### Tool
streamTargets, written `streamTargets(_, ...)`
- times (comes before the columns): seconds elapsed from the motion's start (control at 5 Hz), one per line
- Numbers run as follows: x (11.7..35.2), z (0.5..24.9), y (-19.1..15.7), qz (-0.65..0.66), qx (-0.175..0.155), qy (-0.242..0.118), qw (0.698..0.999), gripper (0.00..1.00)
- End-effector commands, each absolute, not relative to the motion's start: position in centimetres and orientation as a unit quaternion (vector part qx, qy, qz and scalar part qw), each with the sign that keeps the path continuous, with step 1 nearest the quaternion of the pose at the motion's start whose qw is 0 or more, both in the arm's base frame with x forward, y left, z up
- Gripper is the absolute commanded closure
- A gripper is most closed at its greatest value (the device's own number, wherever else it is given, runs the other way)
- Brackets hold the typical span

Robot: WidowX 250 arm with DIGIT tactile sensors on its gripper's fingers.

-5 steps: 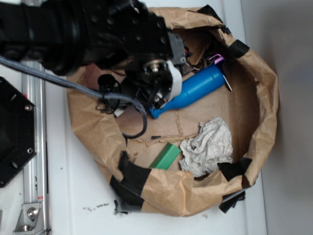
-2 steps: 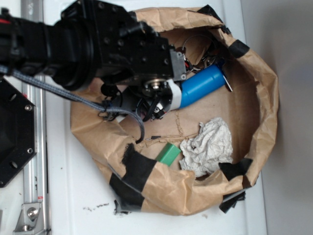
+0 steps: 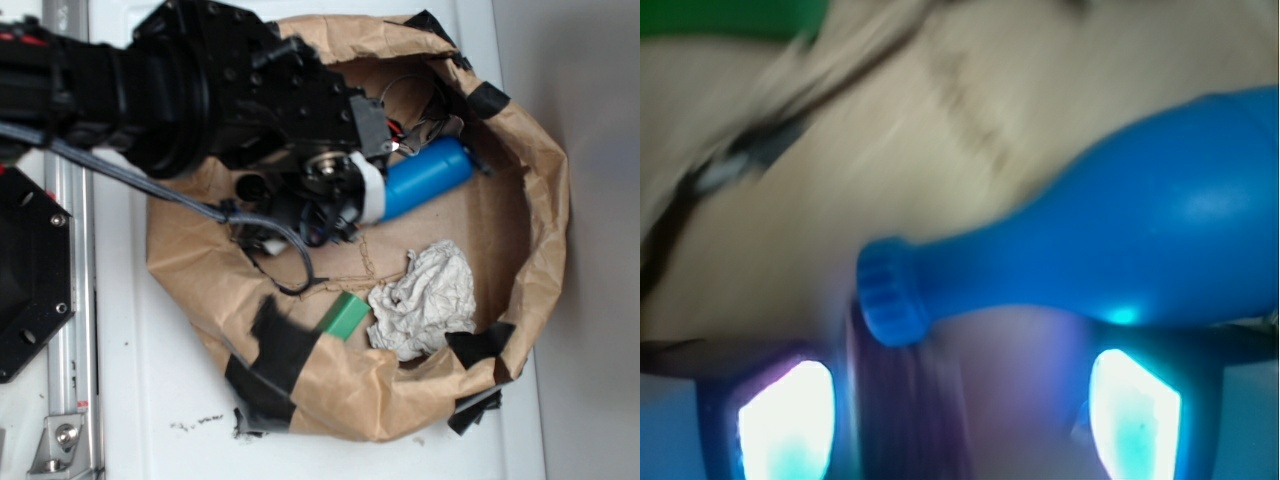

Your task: Grab the wood chip.

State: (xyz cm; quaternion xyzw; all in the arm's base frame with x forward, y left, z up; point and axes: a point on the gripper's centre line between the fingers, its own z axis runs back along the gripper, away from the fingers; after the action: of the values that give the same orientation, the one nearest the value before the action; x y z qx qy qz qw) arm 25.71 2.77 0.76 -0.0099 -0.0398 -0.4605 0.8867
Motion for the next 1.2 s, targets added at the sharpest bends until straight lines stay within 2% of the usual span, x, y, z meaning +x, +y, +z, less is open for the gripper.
streamTargets(0.0, 24.5, 0.5, 2.3, -0.479, -0.021, -0.047, 0.877, 0.0)
streamTargets(0.2, 24.3, 0.5, 2.5, -0.464, -0.019, -0.043, 0.884, 1.0)
streamTargets(0.6, 24.4, 0.5, 2.4, -0.466, -0.016, -0.035, 0.884, 1.0)
streamTargets(0.8, 24.0, 1.0, 2.8, -0.427, -0.013, -0.023, 0.904, 1.0)
streamTargets(1.0, 23.3, 2.3, 3.5, -0.356, -0.028, -0.047, 0.933, 0.0)
